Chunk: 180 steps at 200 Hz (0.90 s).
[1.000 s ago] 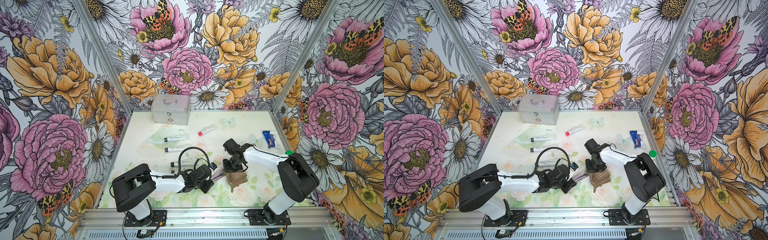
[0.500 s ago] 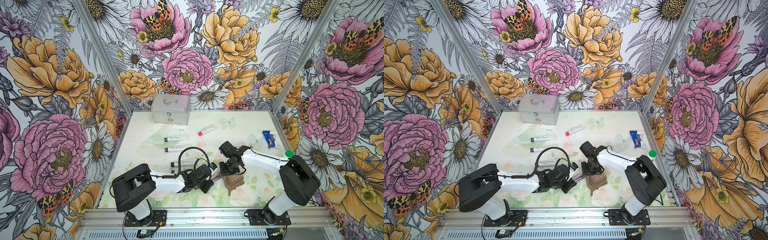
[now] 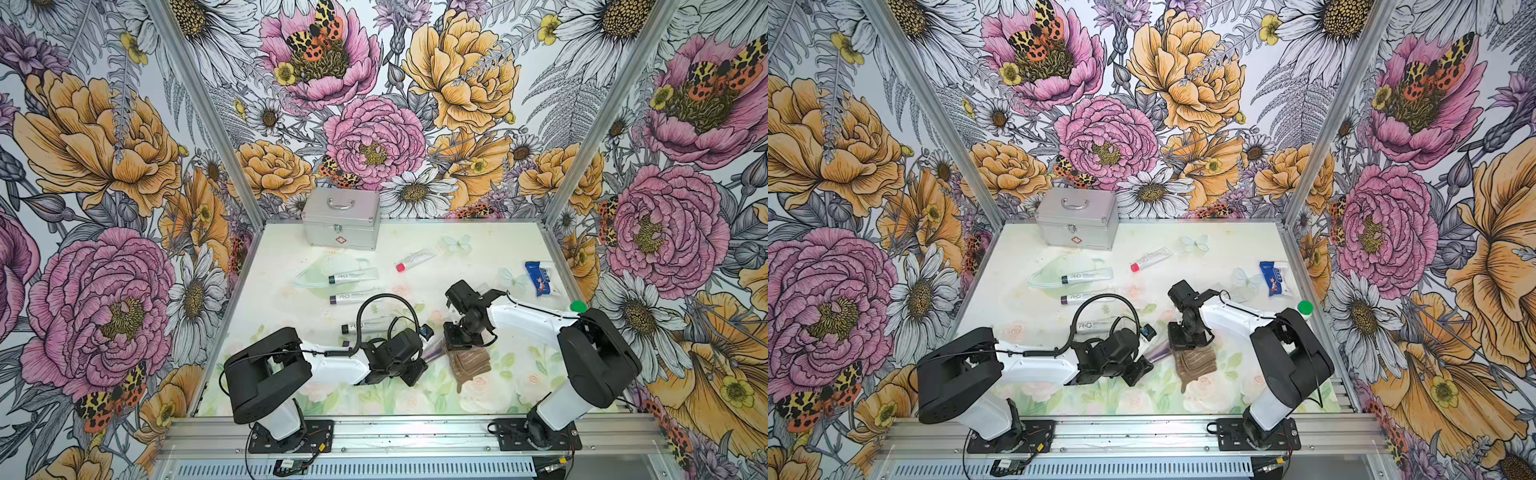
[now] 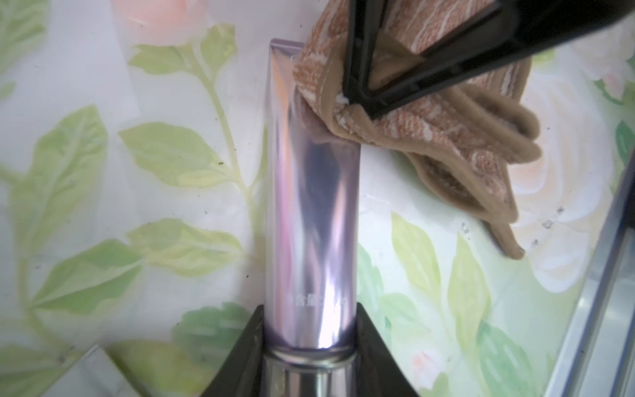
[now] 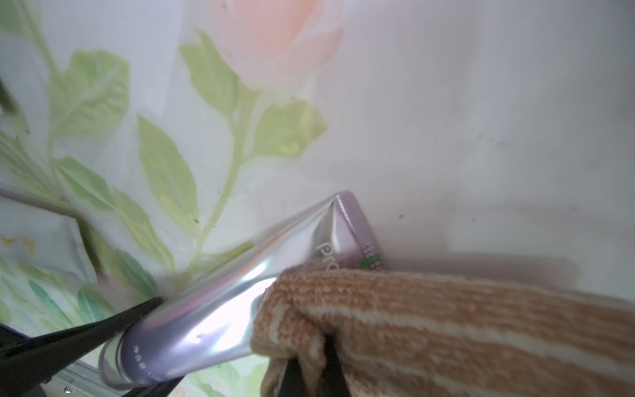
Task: Wipe the surface of the toothpaste tube
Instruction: Wipe the dirt from the toothpaste tube.
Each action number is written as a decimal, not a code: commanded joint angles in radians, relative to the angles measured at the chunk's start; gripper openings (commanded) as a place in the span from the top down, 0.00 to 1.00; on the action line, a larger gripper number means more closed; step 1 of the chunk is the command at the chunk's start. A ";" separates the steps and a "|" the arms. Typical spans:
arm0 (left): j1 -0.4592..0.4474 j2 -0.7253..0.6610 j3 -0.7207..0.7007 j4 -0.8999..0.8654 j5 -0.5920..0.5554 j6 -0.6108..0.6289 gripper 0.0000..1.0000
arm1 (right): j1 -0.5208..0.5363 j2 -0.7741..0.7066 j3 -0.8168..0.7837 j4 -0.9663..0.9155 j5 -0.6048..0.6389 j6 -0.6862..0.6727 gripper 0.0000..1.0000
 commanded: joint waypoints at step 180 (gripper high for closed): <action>0.020 -0.018 -0.007 0.012 -0.023 -0.013 0.71 | -0.004 0.077 0.009 -0.008 0.063 -0.022 1.00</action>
